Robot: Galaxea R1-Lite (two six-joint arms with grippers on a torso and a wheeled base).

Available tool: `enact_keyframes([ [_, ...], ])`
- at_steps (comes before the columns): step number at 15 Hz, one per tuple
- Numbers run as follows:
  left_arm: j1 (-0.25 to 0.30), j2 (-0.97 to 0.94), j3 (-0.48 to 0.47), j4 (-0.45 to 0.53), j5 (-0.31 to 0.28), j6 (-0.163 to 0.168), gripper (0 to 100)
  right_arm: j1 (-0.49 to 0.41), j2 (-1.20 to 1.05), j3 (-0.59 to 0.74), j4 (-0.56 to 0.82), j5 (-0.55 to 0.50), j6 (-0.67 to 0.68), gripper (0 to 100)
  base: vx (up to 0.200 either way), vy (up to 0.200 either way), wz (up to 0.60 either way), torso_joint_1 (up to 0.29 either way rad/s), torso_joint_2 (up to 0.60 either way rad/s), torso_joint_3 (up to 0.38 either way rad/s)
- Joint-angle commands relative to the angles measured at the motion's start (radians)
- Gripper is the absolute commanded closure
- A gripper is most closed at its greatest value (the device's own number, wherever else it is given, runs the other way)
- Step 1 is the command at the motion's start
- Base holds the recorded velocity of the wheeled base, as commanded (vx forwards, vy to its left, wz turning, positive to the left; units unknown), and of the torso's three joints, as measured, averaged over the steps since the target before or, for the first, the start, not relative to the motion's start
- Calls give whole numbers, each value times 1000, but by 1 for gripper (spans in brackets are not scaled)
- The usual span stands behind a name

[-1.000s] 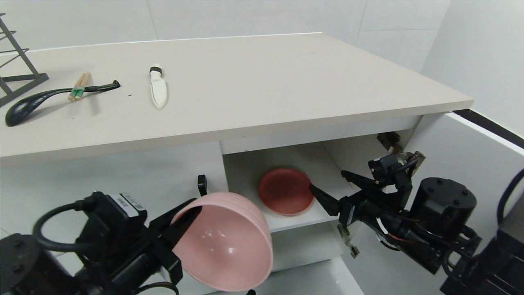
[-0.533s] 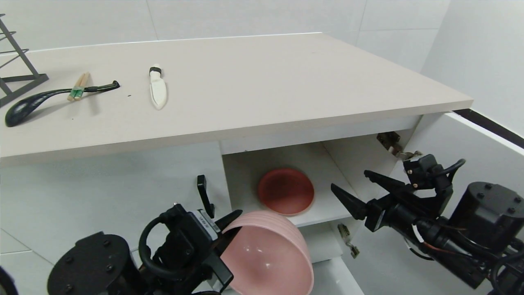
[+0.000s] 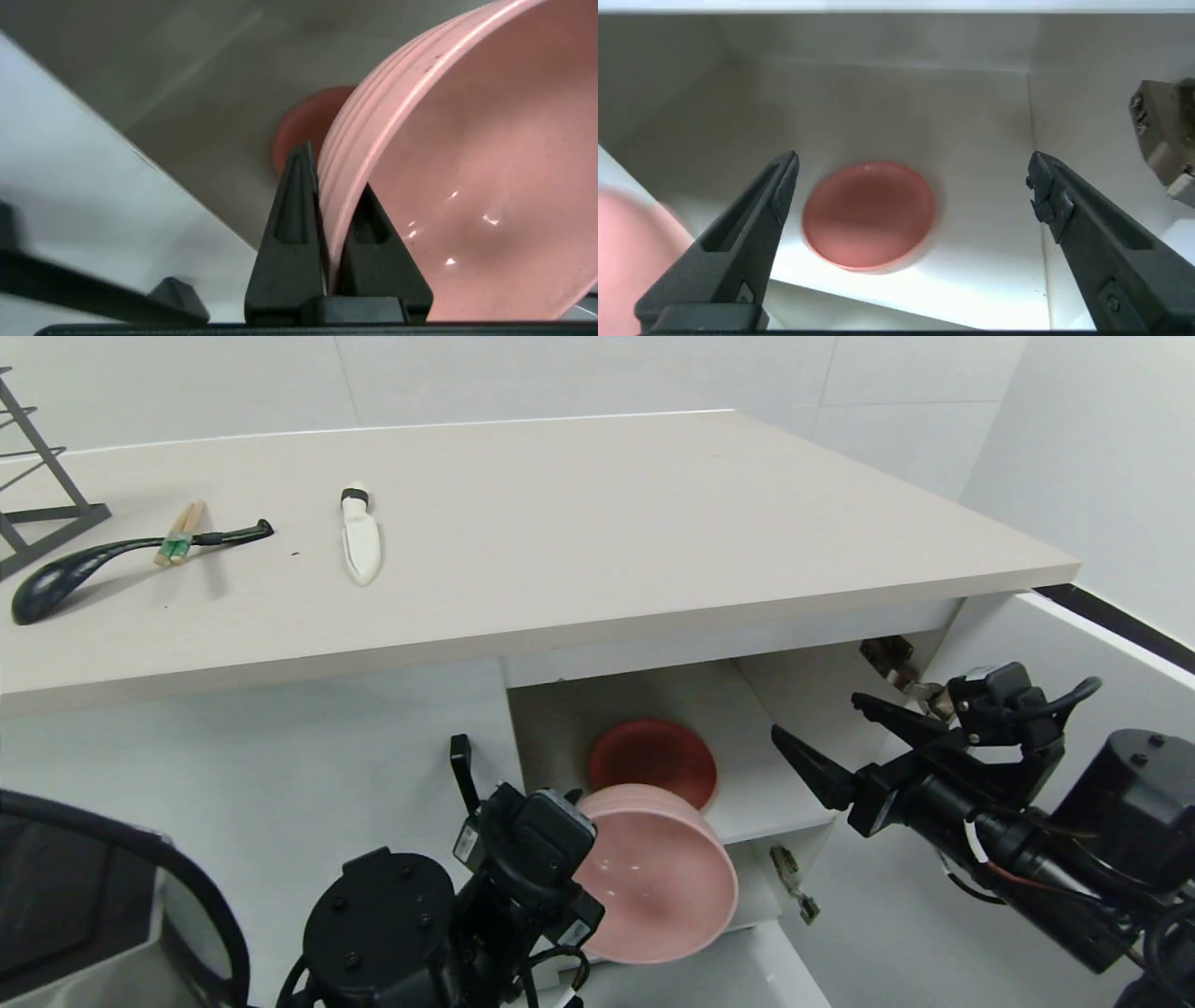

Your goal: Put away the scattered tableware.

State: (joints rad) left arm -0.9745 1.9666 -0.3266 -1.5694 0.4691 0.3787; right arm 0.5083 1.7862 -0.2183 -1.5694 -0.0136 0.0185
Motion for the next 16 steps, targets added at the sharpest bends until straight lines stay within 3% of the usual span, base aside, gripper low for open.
enact_keyframes([
  [1,0,63,-52,-1,9,2,100,7,4,7,-1,0,1,0,0,0,0,0,0,0],
  [3,25,129,-178,-1,115,29,100,50,-1,13,-1,0,1,0,0,0,0,0,0,0],
  [4,26,156,-229,-1,135,20,100,72,-1,14,-1,0,1,0,0,0,0,0,0,0],
  [6,26,201,-296,-1,146,2,100,75,-14,14,-1,0,3,0,0,0,0,0,0,0],
  [11,17,218,-347,-1,146,-47,100,145,7,50,-1,0,4,0,0,0,0,0,0,0],
  [16,-3,193,-353,-1,146,-96,100,22,159,30,-1,-2,0,0,0,0,0,0,0,0],
])
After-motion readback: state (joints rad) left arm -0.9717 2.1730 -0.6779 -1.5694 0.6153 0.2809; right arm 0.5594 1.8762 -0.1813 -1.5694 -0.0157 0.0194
